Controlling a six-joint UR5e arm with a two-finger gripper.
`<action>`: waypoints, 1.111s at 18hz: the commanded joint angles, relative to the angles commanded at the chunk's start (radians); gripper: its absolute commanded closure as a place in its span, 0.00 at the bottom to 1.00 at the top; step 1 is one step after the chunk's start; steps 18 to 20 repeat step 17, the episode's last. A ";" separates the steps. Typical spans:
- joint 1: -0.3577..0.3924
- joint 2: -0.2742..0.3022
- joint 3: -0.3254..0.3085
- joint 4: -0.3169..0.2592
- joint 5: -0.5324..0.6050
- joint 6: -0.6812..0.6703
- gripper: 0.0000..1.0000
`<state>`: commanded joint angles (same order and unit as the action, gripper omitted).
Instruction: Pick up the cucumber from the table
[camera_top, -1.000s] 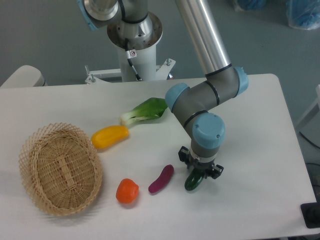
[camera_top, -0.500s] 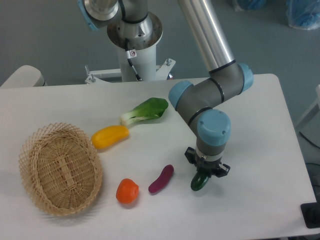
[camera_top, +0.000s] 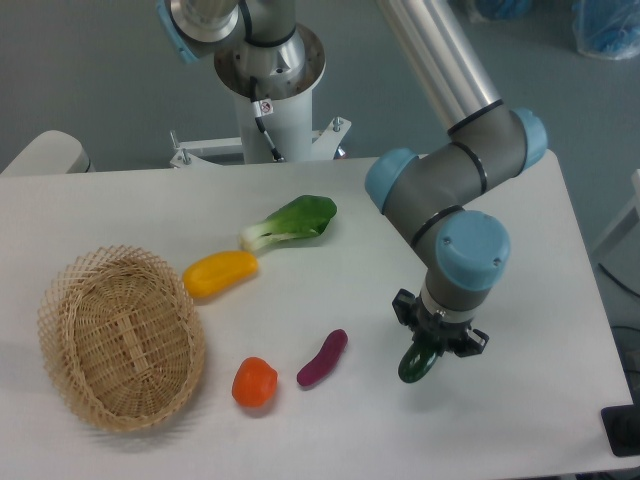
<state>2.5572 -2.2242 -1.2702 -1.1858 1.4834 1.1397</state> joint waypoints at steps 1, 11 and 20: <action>-0.002 -0.005 0.000 0.002 0.003 0.000 1.00; -0.031 -0.008 0.000 -0.003 0.126 0.259 0.98; -0.031 -0.003 -0.014 0.008 0.127 0.316 0.96</action>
